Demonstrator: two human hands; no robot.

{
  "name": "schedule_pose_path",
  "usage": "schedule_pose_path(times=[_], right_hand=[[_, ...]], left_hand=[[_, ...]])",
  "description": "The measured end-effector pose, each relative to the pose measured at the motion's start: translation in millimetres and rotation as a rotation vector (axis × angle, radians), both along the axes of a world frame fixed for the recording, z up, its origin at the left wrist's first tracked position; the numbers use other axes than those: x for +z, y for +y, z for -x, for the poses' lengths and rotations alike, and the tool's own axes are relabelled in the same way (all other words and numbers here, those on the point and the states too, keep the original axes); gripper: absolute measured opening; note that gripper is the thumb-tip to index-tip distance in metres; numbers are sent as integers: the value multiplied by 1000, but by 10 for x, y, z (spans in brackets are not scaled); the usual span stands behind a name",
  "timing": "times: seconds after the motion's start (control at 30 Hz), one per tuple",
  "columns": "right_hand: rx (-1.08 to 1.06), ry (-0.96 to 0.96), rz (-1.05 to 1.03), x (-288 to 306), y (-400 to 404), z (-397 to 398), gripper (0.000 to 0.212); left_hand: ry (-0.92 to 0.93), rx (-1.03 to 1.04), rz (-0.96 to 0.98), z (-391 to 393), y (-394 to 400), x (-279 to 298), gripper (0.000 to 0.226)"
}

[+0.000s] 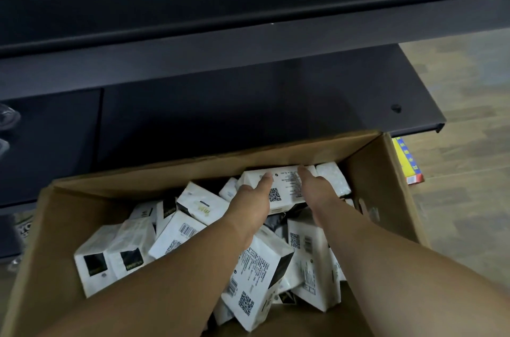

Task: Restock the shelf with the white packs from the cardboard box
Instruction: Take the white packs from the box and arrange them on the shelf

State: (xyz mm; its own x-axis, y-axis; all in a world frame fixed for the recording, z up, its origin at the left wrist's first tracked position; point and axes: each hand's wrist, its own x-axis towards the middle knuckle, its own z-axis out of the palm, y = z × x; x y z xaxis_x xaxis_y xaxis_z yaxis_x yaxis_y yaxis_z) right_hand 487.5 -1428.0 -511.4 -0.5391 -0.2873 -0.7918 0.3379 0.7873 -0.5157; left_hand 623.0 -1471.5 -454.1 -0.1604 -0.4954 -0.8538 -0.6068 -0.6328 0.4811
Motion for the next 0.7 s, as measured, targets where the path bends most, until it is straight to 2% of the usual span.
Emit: schedule_pose_path(times=[0.07,0.2,0.23,0.33,0.4,0.57,0.7], right_hand=[[-6,-12,-8,-26,6,-7,70],[-24,61,-8,9,43,-29,62],[-25,93,-13,40,60,-35,61],[-85,154,10,168,145,-68,57],[-164,154,81,260,195,-97,48],[-160,210,215,554,260,-203,34],[-168,194,306,811,233,-293,22]], left_hand=[[3,-1,7,8,6,6,84],[20,33,29,-4,-26,16,96],[24,49,37,-18,-45,48,89],[69,107,51,-77,-99,177,49],[100,121,75,-126,-93,247,33],[144,134,178,-262,-104,433,13],[151,125,254,-408,-152,605,15]])
